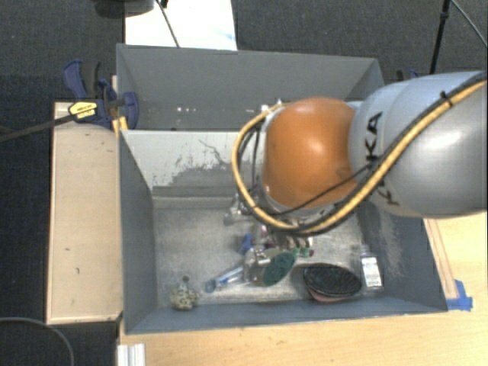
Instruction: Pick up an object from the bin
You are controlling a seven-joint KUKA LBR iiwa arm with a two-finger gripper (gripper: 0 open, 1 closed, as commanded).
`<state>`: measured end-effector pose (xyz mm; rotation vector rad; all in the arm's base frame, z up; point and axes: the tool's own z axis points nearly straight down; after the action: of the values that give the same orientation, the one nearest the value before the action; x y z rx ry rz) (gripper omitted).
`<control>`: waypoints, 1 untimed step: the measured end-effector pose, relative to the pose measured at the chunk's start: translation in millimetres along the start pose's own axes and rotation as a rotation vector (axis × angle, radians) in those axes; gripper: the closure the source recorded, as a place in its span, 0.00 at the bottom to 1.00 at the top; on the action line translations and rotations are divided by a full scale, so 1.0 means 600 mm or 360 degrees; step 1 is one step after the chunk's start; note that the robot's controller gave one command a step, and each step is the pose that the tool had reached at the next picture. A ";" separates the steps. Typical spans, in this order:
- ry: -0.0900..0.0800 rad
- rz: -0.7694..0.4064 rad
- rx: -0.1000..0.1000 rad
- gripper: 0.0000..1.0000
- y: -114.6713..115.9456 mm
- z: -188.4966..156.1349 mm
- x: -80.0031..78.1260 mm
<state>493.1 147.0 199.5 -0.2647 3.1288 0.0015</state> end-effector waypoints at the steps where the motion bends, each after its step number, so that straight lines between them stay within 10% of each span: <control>1: -0.0005 0.0607 -0.0001 0.00 -0.078 0.182 0.011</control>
Offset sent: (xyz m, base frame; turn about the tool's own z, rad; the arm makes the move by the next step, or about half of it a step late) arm 0.0007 -0.0554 -0.1295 0.4126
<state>494.7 100.1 90.3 0.3331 3.1191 0.0030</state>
